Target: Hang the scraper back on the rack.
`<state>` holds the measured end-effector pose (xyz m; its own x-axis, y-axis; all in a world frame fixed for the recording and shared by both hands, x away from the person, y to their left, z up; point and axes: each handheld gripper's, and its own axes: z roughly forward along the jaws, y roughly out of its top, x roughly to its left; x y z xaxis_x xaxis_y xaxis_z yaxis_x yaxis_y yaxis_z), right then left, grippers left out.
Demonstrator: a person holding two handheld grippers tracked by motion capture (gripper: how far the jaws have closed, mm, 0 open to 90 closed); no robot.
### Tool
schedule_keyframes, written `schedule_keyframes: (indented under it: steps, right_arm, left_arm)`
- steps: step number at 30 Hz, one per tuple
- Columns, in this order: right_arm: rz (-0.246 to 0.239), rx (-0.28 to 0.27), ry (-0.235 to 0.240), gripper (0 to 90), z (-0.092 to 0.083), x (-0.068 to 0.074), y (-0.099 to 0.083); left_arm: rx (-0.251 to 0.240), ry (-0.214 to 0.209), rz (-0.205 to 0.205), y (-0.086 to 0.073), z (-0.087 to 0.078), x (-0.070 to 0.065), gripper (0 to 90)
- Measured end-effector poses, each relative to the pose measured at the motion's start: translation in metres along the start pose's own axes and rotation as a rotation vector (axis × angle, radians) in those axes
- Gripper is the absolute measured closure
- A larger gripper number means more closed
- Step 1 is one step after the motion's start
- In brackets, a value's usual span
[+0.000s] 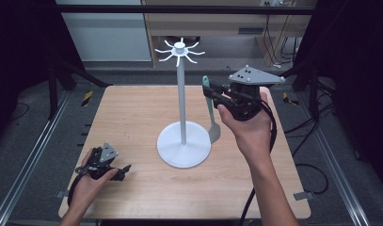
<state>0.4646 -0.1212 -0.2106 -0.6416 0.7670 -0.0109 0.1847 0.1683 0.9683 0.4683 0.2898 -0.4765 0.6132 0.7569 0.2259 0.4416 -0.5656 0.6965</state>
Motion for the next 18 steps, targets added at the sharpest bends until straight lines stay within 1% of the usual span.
schedule_keyframes:
  steps: [2,4,5,8,14,18]
  right_arm:
    - [-0.005,-0.01,0.004,74.5,-0.001,0.002,0.005]
    - [-0.01,-0.013,0.004,74.6,-0.002,0.003,0.007]
    - [-0.011,-0.017,0.004,74.6,-0.002,0.004,0.009]
    - [-0.017,-0.027,0.003,74.6,-0.003,0.005,0.012]
    - [-0.029,-0.03,0.009,74.5,-0.002,0.008,0.017]
    - [-0.04,-0.029,0.007,74.5,0.0,0.01,0.023]
  left_arm:
    - [0.0,-0.001,0.001,0.0,0.0,0.0,3.4]
    - [0.0,-0.001,0.0,0.0,0.0,0.0,3.4]
    - [-0.007,-0.001,-0.007,0.0,0.001,-0.001,3.4]
    - [-0.004,-0.002,-0.006,0.0,0.0,0.0,3.4]
    - [-0.008,-0.003,-0.009,0.0,0.001,-0.001,3.4]
    - [-0.008,-0.004,-0.002,0.0,0.001,0.0,3.4]
